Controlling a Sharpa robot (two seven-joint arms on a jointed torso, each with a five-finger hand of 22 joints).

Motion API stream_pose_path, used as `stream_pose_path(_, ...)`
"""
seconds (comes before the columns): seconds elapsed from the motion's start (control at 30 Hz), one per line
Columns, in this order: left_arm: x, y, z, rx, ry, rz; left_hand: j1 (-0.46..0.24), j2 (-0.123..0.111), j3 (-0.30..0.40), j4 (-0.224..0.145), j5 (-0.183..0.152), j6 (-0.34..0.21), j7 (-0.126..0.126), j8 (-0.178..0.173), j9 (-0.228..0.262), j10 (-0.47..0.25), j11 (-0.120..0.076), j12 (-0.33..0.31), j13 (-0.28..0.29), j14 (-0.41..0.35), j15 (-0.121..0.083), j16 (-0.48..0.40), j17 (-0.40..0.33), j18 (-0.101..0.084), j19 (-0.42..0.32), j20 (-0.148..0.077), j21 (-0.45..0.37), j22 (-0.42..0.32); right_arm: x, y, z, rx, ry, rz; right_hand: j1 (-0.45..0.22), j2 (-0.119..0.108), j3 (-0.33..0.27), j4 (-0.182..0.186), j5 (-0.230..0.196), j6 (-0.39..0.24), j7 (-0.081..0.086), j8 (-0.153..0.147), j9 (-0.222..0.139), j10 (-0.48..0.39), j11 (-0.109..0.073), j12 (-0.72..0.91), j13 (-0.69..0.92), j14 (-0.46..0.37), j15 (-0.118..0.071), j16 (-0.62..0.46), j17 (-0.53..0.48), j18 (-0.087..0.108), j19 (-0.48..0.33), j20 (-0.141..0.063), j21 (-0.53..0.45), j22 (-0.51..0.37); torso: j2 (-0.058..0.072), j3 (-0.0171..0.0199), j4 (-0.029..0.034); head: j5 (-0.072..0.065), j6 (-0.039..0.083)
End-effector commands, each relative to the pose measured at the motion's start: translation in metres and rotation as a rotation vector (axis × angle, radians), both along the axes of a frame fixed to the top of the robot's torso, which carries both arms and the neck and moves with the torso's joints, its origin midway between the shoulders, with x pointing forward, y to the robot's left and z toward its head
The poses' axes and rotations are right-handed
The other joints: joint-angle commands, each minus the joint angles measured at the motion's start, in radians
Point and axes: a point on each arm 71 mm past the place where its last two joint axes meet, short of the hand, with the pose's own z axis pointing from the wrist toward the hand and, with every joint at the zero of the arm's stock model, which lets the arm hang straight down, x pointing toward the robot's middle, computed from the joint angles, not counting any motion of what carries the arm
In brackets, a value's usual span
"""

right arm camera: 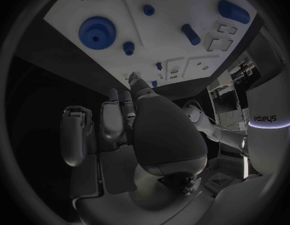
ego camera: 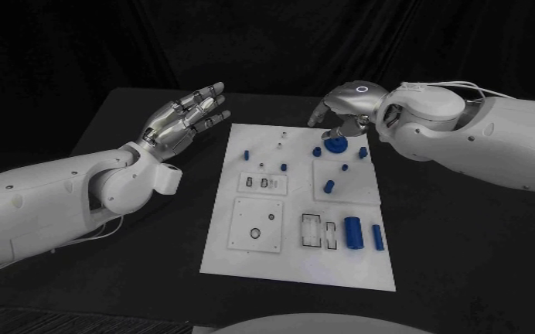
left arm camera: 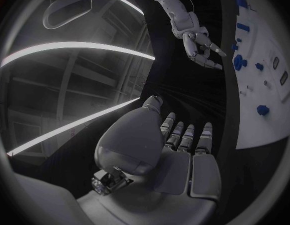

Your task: Assemble the parts on the task board

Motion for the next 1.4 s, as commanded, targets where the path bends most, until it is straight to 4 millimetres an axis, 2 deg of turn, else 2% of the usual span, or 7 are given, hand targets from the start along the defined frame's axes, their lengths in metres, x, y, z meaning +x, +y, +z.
stream_pose_path(0.03,0.0,0.0,0.008,-0.062,-0.077,0.0,0.009,-0.003,0.008,0.0,0.006,0.0,0.0,-0.004,-0.001,0.001,0.008,0.003,0.0,0.001,0.007,0.006,0.001,0.019,-0.002,0.006,0.005,0.001,0.001,0.002,-0.005,-0.02,0.003,0.003,0.002,-0.003,0.007,0.001,0.005,0.006,-0.001,0.001,0.001,0.01,0.0,-0.002,-0.001,0.008,-0.001,0.004,0.0,-0.01,0.007,0.001,0.005,0.083,0.003,0.0001,0.0018,-0.005,-0.005)
stream_pose_path(0.33,0.001,0.0,0.008,-0.062,-0.075,-0.004,0.01,-0.002,0.01,-0.001,0.008,-0.001,0.002,-0.004,-0.001,0.002,0.009,0.004,0.0,0.002,0.007,0.007,0.002,0.019,-0.001,0.006,0.006,0.001,0.002,0.006,-0.017,-0.054,0.051,-0.004,0.001,-0.01,0.011,-0.001,0.014,-0.001,-0.003,-0.006,0.001,-0.002,0.004,-0.018,-0.003,0.007,0.001,0.004,0.002,-0.01,0.007,0.002,0.005,0.084,-0.002,-0.0011,0.0039,0.002,-0.016)
stream_pose_path(0.47,0.001,0.0,0.008,-0.061,-0.075,-0.003,0.01,-0.002,0.01,-0.001,0.008,-0.001,0.002,-0.004,-0.001,0.002,0.009,0.004,0.0,0.002,0.007,0.007,0.002,0.019,-0.001,0.006,0.006,0.001,0.003,0.006,-0.019,-0.068,0.066,-0.011,-0.004,-0.014,0.016,-0.001,0.021,0.004,0.002,-0.007,0.004,-0.025,0.009,-0.045,-0.005,0.007,0.005,0.003,0.003,-0.01,0.006,0.005,0.005,0.086,-0.003,-0.0026,0.0008,0.005,-0.019)
stream_pose_path(0.53,0.002,0.0,0.008,-0.061,-0.075,-0.004,0.01,-0.002,0.01,-0.001,0.008,-0.001,0.002,-0.004,-0.001,0.002,0.009,0.004,0.0,0.002,0.007,0.007,0.002,0.019,-0.001,0.006,0.006,0.001,0.003,0.005,-0.02,-0.074,0.073,-0.015,-0.003,-0.014,0.018,-0.002,0.025,0.006,0.003,-0.007,0.004,-0.026,0.01,-0.049,-0.005,0.007,0.005,0.003,0.004,-0.01,0.006,0.006,0.005,0.086,-0.005,-0.0025,0.003,0.003,-0.02)
stream_pose_path(0.8,0.004,-0.001,0.007,-0.061,-0.074,-0.009,0.011,0.001,0.018,-0.004,0.009,0.011,0.014,0.0,0.001,0.002,0.009,0.005,0.0,0.003,0.01,0.008,0.002,0.019,0.0,0.006,0.007,0.001,0.004,0.005,-0.023,-0.084,0.085,-0.024,-0.007,-0.015,0.034,-0.004,0.037,0.057,0.021,0.015,0.024,0.029,0.007,-0.042,0.004,0.007,0.005,0.005,0.013,-0.01,0.006,0.007,0.006,0.091,-0.008,-0.0045,0.002,0.005,-0.019)
stream_pose_path(1.0,0.005,-0.002,0.007,-0.062,-0.075,-0.01,0.011,0.002,0.02,-0.004,0.009,0.011,0.015,0.0,0.001,0.003,0.01,0.006,0.0,0.004,0.01,0.01,0.002,0.019,0.001,0.006,0.007,0.001,0.006,0.004,-0.027,-0.093,0.09,-0.04,-0.008,-0.015,0.035,-0.003,0.037,0.061,0.022,0.016,0.026,0.032,0.007,-0.042,0.004,0.007,0.005,0.005,0.014,-0.009,0.005,0.007,0.005,0.089,-0.011,-0.0068,0.0011,0.004,-0.019)
stream_pose_path(1.4,0.006,-0.003,0.006,-0.062,-0.074,-0.016,0.013,0.004,0.024,-0.006,0.009,0.011,0.015,0.0,0.001,0.004,0.012,0.007,0.001,0.007,0.011,0.012,0.003,0.019,0.001,0.006,0.007,0.001,0.01,0.005,-0.037,-0.113,0.064,-0.033,-0.015,-0.023,0.038,-0.002,0.039,0.059,0.019,0.014,0.032,0.048,0.001,-0.036,0.008,0.004,0.001,0.003,0.012,-0.009,0.003,0.004,0.003,0.088,-0.014,-0.0073,0.0014,0.008,-0.025)
